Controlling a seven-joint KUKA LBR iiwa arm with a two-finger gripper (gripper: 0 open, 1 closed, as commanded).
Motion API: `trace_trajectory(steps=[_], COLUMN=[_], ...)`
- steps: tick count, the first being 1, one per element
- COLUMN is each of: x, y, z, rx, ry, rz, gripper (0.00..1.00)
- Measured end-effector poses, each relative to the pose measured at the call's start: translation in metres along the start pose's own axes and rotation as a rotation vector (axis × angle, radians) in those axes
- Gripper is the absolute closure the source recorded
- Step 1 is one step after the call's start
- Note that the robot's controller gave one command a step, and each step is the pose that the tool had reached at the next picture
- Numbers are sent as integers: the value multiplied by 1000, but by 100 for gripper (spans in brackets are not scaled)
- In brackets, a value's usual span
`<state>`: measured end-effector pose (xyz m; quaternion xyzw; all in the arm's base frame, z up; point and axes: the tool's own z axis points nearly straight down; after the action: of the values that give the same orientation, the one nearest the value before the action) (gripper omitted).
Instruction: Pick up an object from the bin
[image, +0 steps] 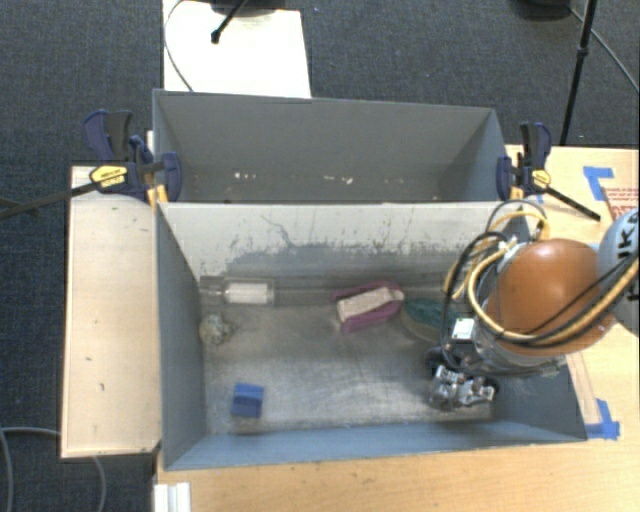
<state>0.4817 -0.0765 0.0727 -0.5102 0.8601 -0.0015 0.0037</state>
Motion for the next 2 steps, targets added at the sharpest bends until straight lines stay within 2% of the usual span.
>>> trace_trajectory(steps=[1, 2], x=[14, 14], y=[-7, -6], z=[-173, -168], rx=[2, -7], ry=[2, 4], rz=[-45, -42], gripper=[100, 0])
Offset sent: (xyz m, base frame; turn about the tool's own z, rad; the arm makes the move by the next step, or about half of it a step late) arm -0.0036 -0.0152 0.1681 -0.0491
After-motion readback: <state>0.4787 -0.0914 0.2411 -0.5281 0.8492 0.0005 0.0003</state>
